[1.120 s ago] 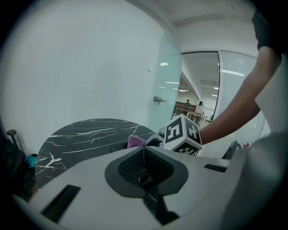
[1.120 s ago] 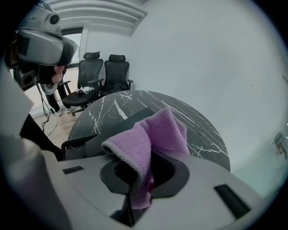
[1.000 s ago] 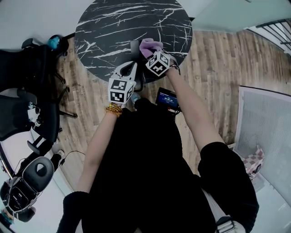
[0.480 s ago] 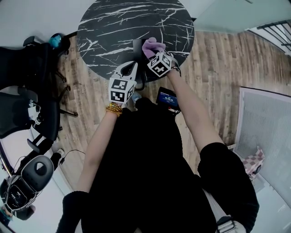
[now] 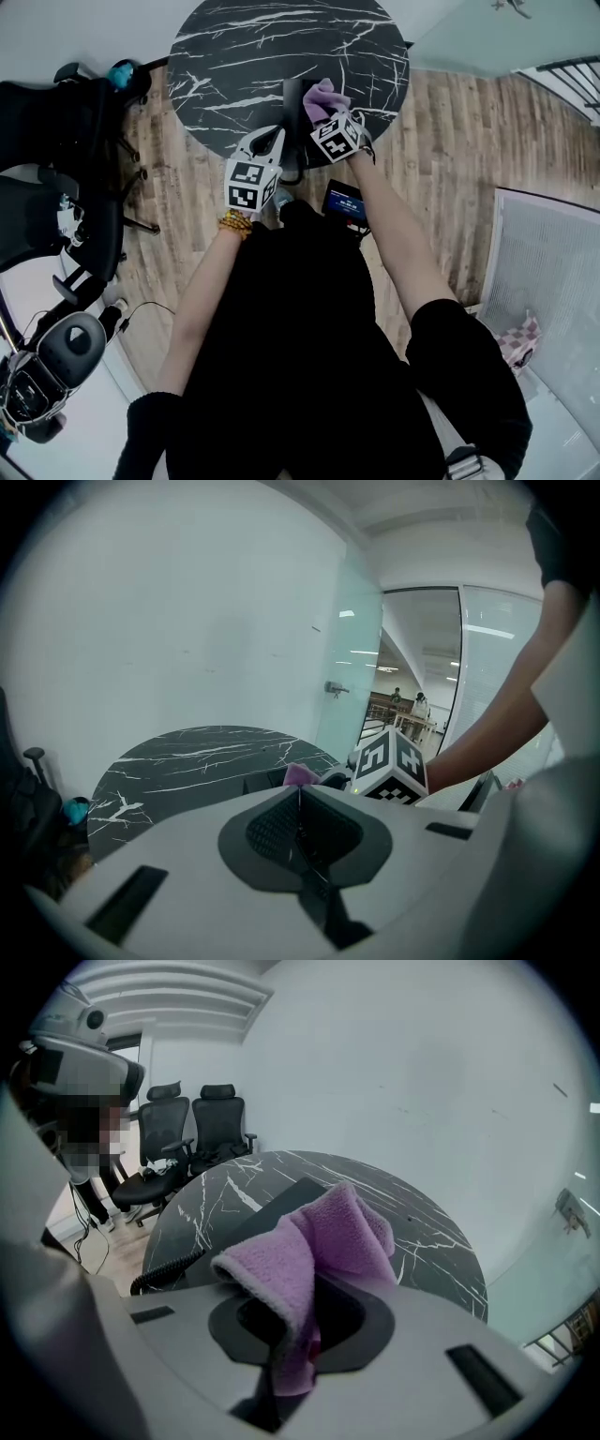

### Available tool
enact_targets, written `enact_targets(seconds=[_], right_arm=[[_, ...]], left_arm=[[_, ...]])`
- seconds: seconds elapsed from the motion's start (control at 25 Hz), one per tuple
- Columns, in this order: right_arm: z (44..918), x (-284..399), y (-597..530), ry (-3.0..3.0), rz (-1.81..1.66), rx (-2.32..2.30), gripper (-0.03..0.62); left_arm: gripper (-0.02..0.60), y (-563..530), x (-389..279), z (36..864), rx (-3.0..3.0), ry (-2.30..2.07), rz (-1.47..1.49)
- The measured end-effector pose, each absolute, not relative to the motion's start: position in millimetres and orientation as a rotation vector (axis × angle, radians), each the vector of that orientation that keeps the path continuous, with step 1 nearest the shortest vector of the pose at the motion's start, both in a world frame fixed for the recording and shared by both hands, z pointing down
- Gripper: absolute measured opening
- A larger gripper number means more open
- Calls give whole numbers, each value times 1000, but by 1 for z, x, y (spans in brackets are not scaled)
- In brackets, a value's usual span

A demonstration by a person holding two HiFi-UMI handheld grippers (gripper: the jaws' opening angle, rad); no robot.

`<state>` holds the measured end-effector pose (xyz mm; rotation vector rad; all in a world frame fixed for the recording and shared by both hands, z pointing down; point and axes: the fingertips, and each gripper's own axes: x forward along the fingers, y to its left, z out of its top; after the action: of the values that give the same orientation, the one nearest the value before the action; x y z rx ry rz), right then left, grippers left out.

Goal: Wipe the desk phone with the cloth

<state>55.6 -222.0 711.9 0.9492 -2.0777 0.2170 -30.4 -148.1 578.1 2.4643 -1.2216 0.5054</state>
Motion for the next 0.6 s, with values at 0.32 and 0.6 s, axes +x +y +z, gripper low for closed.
enact_targets(seconds=[0.32, 0.6], right_arm=[[723, 54, -200, -2099, 243, 889, 58], [728, 55, -185, -2116, 260, 822, 58]], left_arm=[[14, -148, -28, 579, 2458, -1228, 500], [15, -141, -20, 580, 2464, -1216, 509]])
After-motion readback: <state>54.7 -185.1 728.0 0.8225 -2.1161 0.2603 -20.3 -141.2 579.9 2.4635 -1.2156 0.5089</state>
